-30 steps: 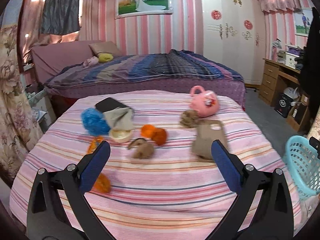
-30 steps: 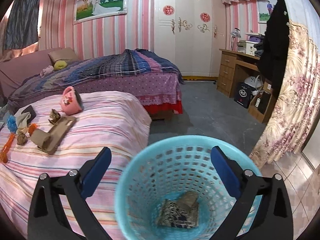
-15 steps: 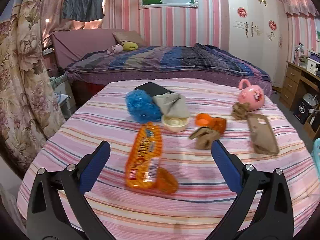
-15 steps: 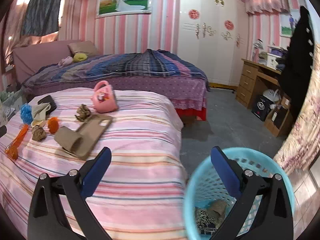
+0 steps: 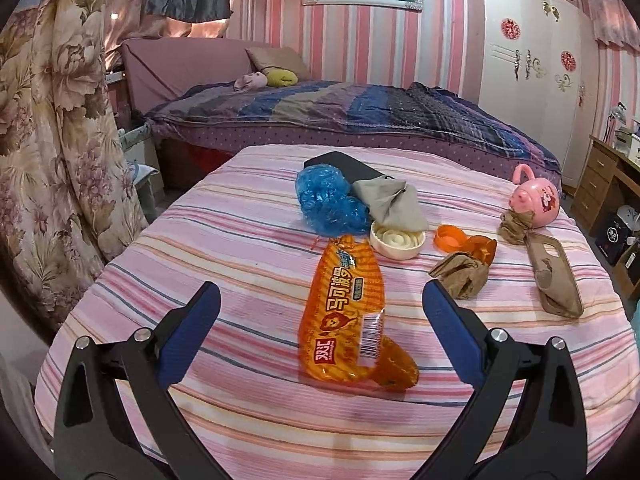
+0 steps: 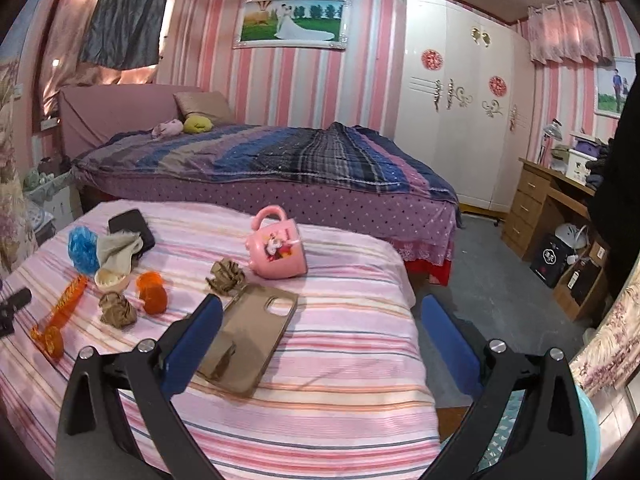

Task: Collect trash
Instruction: 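Reach the left tool to the orange snack bag and close on it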

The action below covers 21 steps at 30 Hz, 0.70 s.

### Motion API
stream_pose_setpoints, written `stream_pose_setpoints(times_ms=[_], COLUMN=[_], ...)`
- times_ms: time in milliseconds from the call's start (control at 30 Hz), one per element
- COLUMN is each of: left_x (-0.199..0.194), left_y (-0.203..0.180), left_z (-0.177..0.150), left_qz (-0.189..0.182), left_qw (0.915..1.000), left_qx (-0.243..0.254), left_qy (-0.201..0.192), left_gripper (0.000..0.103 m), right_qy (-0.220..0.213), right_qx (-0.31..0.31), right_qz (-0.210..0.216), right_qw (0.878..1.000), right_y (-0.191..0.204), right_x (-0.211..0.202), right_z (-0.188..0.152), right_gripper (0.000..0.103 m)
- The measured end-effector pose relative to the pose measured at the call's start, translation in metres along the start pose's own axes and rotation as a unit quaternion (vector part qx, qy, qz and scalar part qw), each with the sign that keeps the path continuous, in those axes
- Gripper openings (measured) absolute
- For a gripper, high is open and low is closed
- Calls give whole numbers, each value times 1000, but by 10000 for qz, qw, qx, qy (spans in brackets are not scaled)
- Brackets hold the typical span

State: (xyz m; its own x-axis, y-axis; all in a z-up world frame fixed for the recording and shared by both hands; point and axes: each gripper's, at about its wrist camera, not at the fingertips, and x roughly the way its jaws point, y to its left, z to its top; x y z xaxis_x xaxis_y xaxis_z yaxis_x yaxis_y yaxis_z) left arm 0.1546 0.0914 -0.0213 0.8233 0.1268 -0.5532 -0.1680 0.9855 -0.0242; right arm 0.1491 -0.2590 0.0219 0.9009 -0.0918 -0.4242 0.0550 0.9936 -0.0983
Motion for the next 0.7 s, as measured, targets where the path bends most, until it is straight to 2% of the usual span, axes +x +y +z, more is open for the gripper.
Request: stream_pose_setpoints(times_ms=[133, 400, 600, 700], left_x=[7, 18, 37, 42], left_y=[1, 3, 4, 2], left_z=[-2, -5, -11, -12], left_qz=[-80, -130, -4, -188], left_qw=[9999, 9993, 9969, 9957], left_qx=[22, -22, 11, -84], left_qy=[142, 354, 781, 908], left_gripper=[98, 98, 98, 98], right_qy=[289, 456, 479, 523], right_qx=[-41, -84, 25, 32], right_qz=[47, -84, -58, -30], right_qw=[9996, 9989, 9988, 9986], right_y=[3, 1, -3, -1], right_x=[14, 25, 29, 32], right_z=[-9, -21, -21, -22], right_gripper=[97, 97, 97, 97])
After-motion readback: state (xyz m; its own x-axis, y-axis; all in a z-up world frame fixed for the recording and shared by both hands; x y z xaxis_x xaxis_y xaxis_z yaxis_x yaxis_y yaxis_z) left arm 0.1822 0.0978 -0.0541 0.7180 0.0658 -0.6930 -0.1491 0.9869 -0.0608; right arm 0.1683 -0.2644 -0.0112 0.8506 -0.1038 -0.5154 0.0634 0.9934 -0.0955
